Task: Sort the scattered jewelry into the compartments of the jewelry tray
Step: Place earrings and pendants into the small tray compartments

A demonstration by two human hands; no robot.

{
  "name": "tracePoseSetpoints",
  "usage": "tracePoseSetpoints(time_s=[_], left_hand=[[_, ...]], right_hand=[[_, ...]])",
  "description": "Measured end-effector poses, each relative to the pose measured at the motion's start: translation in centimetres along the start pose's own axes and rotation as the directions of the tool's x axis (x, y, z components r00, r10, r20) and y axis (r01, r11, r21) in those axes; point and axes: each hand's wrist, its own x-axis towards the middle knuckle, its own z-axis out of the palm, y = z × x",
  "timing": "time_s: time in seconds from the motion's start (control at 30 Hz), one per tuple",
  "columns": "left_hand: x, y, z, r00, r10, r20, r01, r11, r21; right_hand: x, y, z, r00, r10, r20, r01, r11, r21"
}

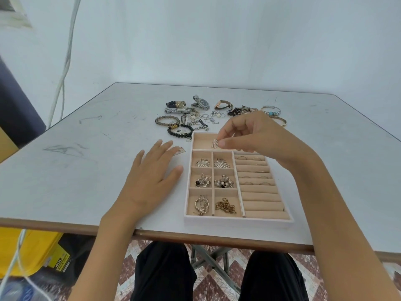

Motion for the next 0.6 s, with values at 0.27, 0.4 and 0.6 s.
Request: tracePoseSetpoints(time_s=[0.27, 0.4, 0.6], left_hand=[[0.2, 0.7, 0.6, 0.988, -0.083, 0.131, 0.049, 0.968, 0.246], [0.2, 0.7, 0.6, 0.989, -0.084, 0.124, 0.052, 0.968, 0.244], [0.2, 0.6, 0.6, 0.991, -0.078, 0.110, 0.052, 0.973, 0.223]], right_hand=[[-3.1, -0.7, 0.7, 0.970, 0.012, 0.242, -0.013, 1.000, 0.004], [-4.2, -0.8, 1.0, 0.955, 0.050, 0.294, -0.037, 0.998, -0.052], [-4.6, -1.0, 1.6, 0.958, 0.117, 0.260, -0.053, 0.969, -0.240]])
